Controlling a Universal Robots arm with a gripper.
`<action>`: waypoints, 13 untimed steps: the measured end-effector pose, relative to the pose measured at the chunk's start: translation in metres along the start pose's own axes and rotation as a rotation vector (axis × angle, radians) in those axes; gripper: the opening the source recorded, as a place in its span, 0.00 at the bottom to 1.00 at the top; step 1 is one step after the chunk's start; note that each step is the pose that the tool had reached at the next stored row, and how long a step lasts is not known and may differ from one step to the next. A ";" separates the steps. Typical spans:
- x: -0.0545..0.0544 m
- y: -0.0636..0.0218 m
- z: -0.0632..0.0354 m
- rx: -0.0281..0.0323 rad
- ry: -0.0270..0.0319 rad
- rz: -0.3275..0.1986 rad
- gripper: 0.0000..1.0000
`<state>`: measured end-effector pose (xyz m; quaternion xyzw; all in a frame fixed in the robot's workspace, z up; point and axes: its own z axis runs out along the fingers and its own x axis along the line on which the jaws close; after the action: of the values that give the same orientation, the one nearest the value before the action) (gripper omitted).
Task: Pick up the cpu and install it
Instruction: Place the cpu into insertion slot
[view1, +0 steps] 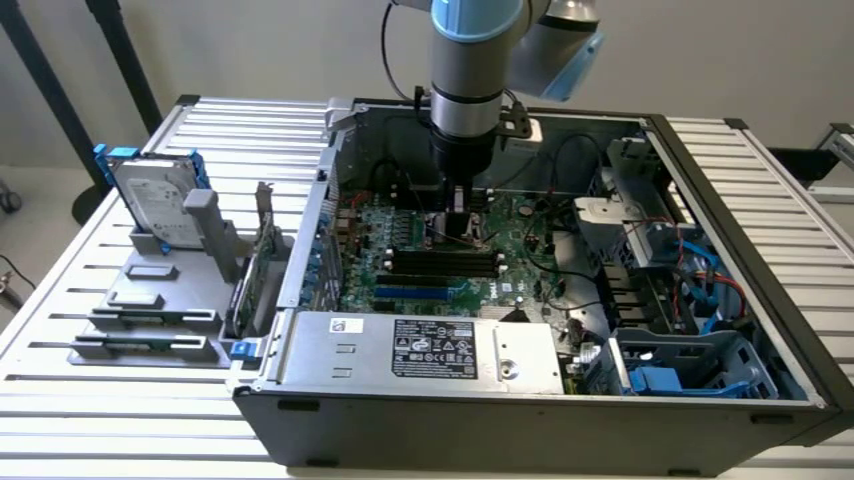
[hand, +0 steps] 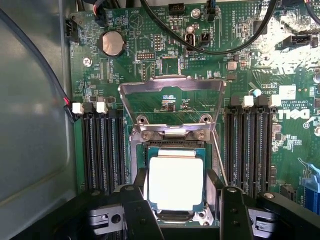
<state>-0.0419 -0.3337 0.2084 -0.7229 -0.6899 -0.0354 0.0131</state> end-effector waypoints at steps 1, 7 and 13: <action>0.000 0.0000 0.0001 0.0005 0.0000 -0.006 0.55; 0.000 -0.0001 0.0003 0.0014 0.0001 -0.017 0.55; 0.000 -0.0002 0.0028 0.0013 0.0001 -0.017 0.55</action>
<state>-0.0420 -0.3332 0.2056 -0.7168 -0.6962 -0.0351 0.0133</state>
